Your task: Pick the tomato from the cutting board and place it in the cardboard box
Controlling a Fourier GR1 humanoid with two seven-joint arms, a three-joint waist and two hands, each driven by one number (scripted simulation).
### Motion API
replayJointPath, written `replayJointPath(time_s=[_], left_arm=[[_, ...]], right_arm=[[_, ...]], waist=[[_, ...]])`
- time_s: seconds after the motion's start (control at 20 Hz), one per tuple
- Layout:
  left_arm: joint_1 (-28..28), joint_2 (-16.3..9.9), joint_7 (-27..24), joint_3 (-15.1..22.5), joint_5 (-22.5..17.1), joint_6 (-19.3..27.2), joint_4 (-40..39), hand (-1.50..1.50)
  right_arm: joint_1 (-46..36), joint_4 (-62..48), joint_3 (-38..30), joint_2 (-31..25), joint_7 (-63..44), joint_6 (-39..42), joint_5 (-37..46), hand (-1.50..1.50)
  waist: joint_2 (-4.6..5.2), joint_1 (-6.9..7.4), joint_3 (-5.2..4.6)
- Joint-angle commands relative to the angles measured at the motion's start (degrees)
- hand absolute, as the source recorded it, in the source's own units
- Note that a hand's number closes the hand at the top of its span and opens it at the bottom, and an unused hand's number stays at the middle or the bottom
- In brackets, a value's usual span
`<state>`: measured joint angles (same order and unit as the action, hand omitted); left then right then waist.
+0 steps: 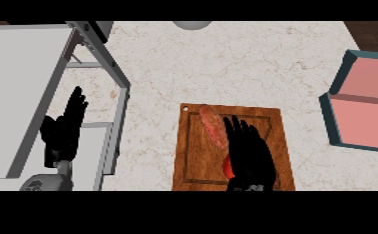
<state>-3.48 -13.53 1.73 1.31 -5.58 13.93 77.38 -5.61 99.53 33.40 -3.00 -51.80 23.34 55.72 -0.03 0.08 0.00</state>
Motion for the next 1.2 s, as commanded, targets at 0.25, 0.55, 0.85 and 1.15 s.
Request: replayJointPath(time_s=[0.25, 0.55, 0.85, 1.15], left_arm=[[-2.3, 1.98, 0.0, -1.31, 2.65, -0.66, -2.26, 0.0], [-2.61, 3.62, -1.43, -2.55, 2.95, -0.9, -4.7, 0.0], [-0.16, 2.59, 0.88, -2.75, 3.13, 0.7, -0.94, 0.0], [0.16, 1.39, -0.1, -4.57, 1.35, -1.13, -1.04, 0.0]], right_arm=[[1.48, -7.05, 3.05, 2.54, 5.72, -5.33, 3.99, 1.5], [-2.83, -8.47, -0.76, 0.53, 11.62, -9.23, 7.9, 1.5], [20.55, 12.31, 6.11, -25.26, 31.04, -11.01, 2.78, 1.5], [34.45, 17.57, -1.94, -44.44, 48.75, -25.38, -0.33, 1.5]], waist=[[0.02, -0.05, 0.01], [0.03, -0.04, 0.0], [-0.88, -2.49, 0.15], [-0.56, -2.77, 0.12]])
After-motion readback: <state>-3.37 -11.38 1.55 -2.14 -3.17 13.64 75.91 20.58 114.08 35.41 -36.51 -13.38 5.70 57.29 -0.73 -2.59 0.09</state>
